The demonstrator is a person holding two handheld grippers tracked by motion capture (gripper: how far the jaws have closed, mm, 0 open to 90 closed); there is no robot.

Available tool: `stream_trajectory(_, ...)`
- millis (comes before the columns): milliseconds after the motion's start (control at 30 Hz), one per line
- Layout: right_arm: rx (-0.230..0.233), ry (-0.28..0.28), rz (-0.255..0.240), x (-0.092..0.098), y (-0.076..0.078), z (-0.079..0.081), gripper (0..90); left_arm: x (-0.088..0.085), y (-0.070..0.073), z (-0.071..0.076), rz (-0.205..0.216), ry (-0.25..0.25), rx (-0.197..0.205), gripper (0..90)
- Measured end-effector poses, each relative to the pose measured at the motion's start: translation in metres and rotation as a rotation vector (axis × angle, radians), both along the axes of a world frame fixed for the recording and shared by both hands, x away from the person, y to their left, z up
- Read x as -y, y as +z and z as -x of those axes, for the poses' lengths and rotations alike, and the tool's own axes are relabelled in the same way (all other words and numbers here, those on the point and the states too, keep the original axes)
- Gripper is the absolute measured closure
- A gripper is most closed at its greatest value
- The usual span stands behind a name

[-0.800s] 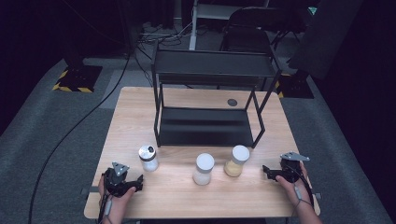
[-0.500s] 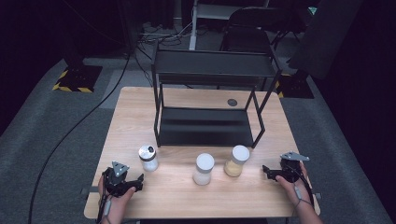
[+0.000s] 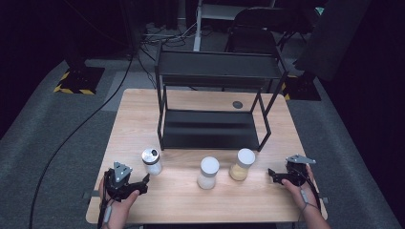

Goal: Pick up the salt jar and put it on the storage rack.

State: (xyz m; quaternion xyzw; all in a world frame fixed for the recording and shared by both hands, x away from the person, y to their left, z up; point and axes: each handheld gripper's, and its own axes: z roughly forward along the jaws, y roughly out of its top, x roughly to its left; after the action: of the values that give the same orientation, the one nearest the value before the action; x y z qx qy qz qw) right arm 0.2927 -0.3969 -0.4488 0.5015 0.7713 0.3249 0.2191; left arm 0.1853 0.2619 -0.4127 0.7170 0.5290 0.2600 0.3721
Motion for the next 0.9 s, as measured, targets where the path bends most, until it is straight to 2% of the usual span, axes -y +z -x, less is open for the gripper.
stream_trajectory(433,0.0,0.002,0.0,0.0,0.0,-0.001,0.3,-0.006,0.012,-0.004,0.017,-0.028,0.018,5.6)
stream_trajectory(900,0.001,0.016,0.001,0.002,0.0,-0.002,0.3,0.002,0.013,-0.028,0.028,-0.081,0.035,5.6)
